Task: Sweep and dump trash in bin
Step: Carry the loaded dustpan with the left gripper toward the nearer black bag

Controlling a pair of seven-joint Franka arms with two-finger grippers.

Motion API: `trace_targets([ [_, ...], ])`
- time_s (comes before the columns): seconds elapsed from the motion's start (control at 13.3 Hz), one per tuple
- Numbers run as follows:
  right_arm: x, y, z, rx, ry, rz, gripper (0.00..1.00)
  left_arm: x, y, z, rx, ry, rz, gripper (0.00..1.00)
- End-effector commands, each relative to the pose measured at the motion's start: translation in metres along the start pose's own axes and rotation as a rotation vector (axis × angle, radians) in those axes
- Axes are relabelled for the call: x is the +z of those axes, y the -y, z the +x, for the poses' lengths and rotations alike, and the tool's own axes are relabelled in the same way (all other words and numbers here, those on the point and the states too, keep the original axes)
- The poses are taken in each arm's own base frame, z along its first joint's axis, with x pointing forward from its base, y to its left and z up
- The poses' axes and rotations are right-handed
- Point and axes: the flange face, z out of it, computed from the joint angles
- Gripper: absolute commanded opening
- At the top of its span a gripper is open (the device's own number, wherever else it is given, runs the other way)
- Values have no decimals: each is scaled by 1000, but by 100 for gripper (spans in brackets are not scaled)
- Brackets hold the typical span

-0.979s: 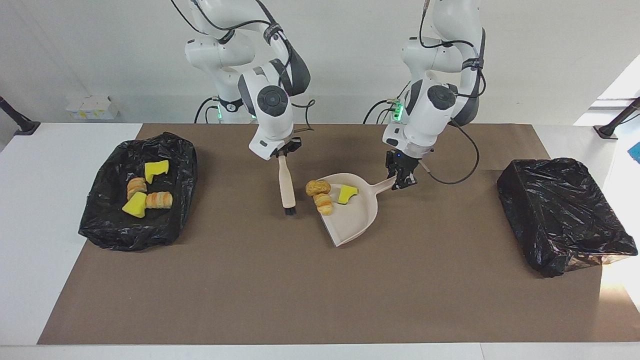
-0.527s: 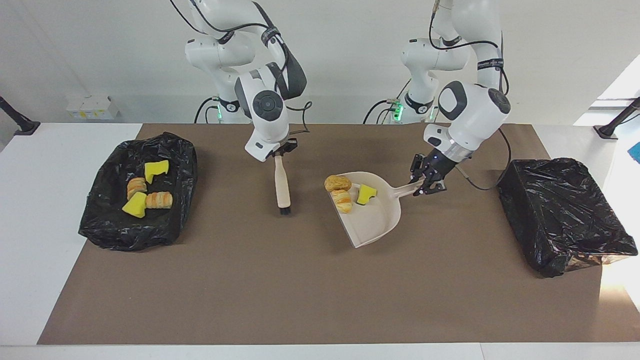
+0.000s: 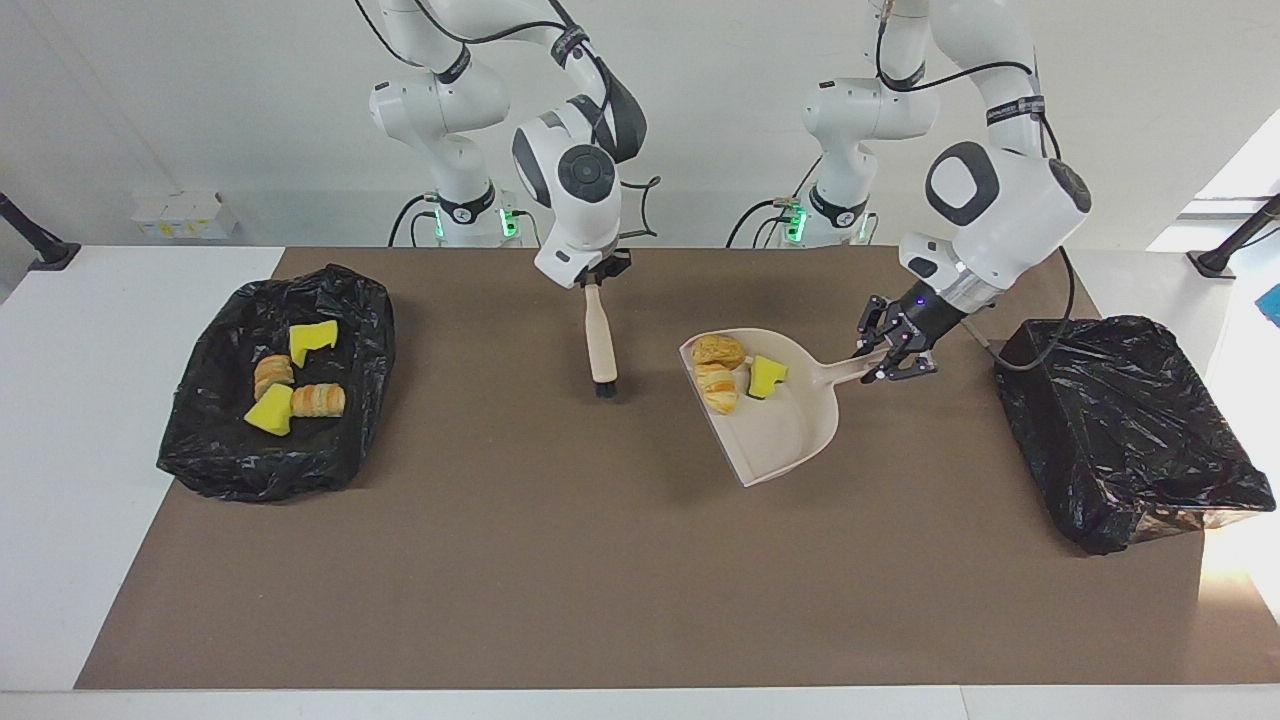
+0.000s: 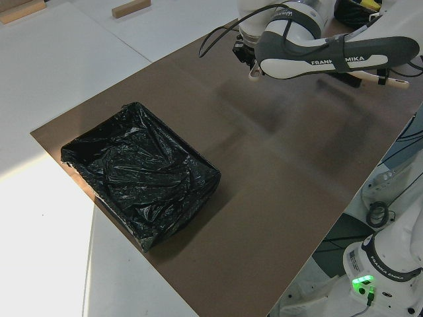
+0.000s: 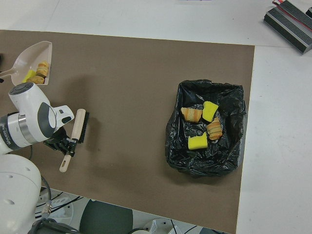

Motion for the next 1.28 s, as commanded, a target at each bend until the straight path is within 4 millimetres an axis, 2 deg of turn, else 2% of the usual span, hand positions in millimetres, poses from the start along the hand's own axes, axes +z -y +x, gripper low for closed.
trace_targets([
  [0.0,20,42,-33,61,-27,13,0,-30,7,-3,47,63,2,0],
  [0.15,26,64,-51,96,-39,12,0,-46,12,-34,10,72,-29,0],
  [0.38,37,77,-71,83,14,20,0,-79,24,-90,70,73,-4,0],
  [0.83,45,83,-68,5,29,31,0,-186,63,-209,148,188,-26,0],
  [1.05,51,92,-81,-62,31,20,0,-229,82,-249,154,275,-2,0],
  [1.2,52,93,-79,-47,24,28,0,-245,96,-260,189,391,2,0],
])
